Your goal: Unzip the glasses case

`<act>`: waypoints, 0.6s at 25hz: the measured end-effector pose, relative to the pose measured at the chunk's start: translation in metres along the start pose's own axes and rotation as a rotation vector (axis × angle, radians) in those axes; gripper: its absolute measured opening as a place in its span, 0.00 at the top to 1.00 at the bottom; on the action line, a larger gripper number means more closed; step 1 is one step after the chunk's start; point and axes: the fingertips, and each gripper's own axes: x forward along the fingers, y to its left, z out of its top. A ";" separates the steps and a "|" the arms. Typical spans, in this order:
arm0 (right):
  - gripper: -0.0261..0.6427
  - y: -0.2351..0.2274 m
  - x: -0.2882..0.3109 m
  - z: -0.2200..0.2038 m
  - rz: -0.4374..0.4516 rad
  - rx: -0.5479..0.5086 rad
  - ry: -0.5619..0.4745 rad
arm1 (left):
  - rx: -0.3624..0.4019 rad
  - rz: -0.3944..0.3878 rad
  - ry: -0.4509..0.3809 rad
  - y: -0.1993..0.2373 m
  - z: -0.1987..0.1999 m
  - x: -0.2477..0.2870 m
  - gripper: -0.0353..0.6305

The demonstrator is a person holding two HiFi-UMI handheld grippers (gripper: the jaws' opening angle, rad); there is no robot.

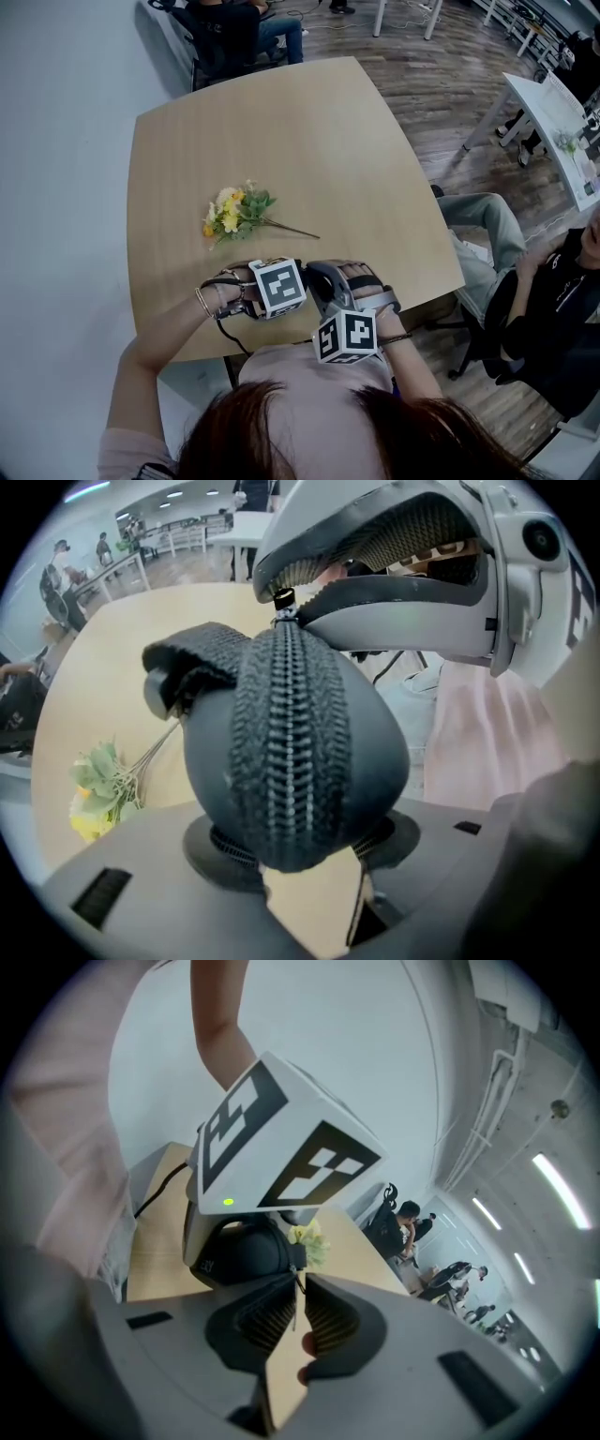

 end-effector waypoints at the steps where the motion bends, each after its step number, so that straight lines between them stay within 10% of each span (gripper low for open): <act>1: 0.91 0.000 0.000 0.000 0.001 0.006 -0.002 | -0.003 0.006 -0.006 0.000 0.000 0.000 0.59; 7: 0.90 -0.009 -0.004 -0.002 -0.026 0.091 -0.017 | -0.081 0.031 -0.116 0.005 0.002 -0.003 0.59; 15: 0.90 -0.013 -0.012 -0.017 -0.064 0.288 0.015 | -0.407 0.000 -0.437 0.003 0.000 -0.023 0.59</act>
